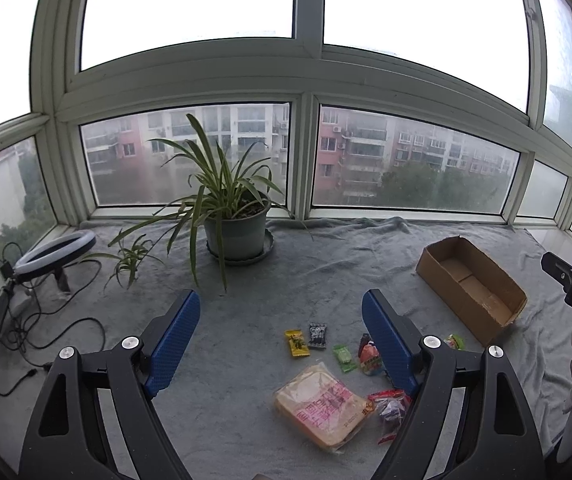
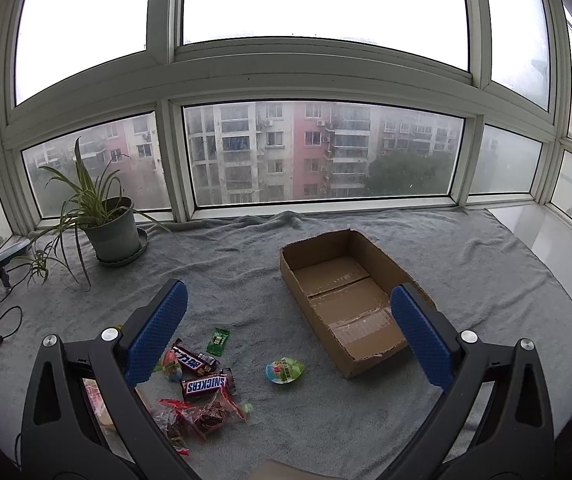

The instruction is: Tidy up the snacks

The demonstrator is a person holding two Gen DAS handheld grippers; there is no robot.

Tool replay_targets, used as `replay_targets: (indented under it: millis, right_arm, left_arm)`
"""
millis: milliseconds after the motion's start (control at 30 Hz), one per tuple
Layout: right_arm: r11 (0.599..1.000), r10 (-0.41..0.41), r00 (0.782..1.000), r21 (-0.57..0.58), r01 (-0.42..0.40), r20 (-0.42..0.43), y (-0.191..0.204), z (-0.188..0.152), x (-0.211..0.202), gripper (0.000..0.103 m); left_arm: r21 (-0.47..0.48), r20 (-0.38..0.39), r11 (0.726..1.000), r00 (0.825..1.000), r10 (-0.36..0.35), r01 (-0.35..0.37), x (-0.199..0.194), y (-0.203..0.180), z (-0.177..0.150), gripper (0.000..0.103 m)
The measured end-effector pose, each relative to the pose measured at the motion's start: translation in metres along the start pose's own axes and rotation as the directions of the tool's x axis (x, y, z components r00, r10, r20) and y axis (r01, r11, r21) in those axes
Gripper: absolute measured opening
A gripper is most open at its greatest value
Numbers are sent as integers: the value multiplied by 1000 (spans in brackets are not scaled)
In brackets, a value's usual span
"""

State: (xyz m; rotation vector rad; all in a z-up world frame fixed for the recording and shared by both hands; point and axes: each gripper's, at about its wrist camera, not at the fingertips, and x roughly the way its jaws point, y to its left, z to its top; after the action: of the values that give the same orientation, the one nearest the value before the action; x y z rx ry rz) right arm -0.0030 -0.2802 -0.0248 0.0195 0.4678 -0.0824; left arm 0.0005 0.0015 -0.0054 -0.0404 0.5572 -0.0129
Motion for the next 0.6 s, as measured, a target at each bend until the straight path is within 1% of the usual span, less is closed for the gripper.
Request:
replay_targets:
  millis: [600]
  right_arm:
    - [1000,-3,1000,-3,3,-2,3,-1,2,103]
  left_arm:
    - [-1,-5,1000,1000,-4,4,0,1,-3,83]
